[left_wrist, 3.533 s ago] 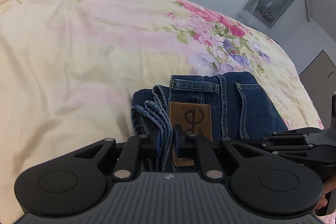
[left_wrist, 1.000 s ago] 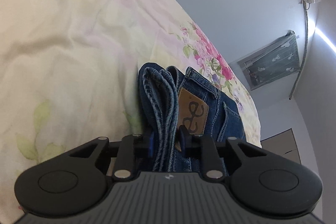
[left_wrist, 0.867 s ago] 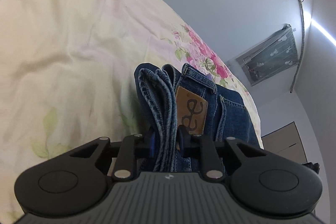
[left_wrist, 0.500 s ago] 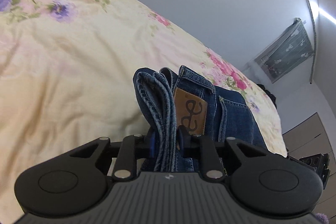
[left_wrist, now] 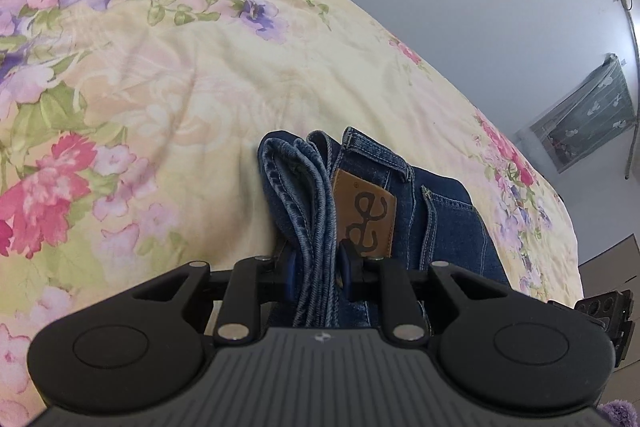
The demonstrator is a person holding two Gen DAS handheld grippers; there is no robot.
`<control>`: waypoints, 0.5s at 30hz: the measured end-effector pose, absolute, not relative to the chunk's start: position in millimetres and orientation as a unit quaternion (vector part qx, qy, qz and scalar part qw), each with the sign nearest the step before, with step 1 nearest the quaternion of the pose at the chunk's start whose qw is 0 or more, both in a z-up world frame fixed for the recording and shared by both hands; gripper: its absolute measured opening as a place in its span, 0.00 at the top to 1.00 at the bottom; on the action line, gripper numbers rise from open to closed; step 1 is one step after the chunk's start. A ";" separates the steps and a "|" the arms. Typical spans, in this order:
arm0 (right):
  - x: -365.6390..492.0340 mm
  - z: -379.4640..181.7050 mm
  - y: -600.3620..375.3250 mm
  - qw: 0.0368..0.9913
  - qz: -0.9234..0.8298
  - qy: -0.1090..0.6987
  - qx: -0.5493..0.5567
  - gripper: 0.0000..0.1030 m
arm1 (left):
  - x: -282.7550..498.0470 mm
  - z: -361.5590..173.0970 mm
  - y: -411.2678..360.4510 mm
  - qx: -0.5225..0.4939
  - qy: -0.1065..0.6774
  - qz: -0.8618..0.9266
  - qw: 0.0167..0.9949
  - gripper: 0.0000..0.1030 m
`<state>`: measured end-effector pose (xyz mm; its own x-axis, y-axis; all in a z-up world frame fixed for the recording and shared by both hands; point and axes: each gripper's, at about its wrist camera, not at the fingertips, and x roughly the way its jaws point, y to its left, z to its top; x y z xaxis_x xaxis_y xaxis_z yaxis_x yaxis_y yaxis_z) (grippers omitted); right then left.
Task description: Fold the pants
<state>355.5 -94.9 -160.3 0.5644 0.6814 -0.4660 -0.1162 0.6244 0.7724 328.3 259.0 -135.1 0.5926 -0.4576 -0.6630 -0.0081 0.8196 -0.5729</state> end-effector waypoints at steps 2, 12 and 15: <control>359.3 -167.0 -94.9 0.812 0.235 0.407 0.345 0.85 | 327.4 -142.8 262.2 -0.275 0.425 -0.141 0.851 0.77; 359.1 -146.5 -70.0 0.857 0.175 0.430 0.225 0.66 | 318.0 -122.0 247.5 -0.205 0.438 -0.091 0.870 0.69; 344.1 -119.3 -61.3 0.883 0.152 0.415 0.157 0.65 | 295.6 -90.6 231.8 -0.145 0.413 -0.070 0.896 0.66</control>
<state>344.1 -61.3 -119.3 0.6101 0.3980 -0.6851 -0.1381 0.9048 0.4027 295.6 231.8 -90.6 0.6482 -0.2464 -0.7205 0.0058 0.9478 -0.3189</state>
